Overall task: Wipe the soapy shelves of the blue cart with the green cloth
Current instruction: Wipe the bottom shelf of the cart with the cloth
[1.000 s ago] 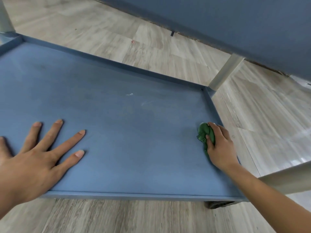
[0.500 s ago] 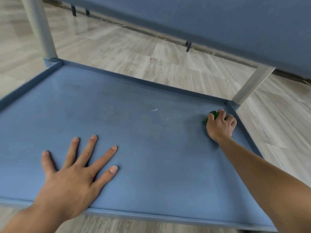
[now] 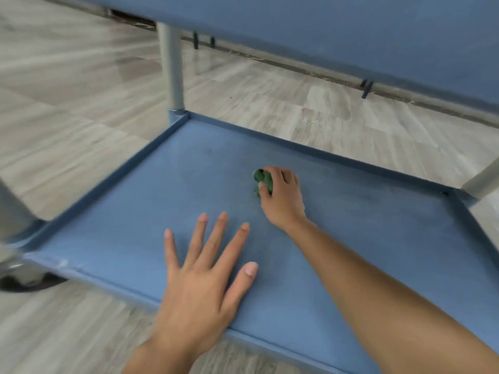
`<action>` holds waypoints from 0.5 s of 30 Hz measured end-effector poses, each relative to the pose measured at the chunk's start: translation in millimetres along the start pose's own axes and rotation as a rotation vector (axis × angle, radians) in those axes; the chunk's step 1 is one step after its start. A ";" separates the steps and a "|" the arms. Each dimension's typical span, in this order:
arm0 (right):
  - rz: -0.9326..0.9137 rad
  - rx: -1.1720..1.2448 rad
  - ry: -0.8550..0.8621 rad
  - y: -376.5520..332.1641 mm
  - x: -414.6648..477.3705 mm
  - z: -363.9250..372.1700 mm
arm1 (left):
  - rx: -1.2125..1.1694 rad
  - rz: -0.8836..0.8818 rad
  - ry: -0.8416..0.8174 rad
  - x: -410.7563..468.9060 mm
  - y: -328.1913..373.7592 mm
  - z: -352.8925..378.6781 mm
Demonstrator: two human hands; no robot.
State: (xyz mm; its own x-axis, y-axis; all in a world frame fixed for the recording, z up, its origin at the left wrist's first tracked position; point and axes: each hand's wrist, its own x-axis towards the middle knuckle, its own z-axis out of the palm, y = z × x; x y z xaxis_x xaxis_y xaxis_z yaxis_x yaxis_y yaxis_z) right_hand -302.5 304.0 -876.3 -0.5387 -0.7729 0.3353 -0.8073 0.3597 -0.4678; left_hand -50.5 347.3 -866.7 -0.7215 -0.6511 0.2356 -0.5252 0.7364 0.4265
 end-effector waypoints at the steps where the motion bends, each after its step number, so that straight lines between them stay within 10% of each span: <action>1: -0.036 0.000 0.000 -19.0 -2.5 11.6 | -0.015 -0.001 0.079 -8.3 -5.9 -3.1; 15: -0.300 0.378 -0.162 -299.5 -148.1 96.1 | -0.267 -0.832 0.325 -191.7 -152.9 -109.0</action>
State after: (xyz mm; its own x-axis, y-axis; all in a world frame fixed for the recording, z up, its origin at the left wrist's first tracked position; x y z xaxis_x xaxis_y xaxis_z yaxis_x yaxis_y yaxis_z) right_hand 42.3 260.5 -864.5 -0.2280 -0.8952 0.3828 -0.7607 -0.0816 -0.6440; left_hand 217.3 339.5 -881.9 0.0234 -0.9995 -0.0198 -0.6662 -0.0304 0.7451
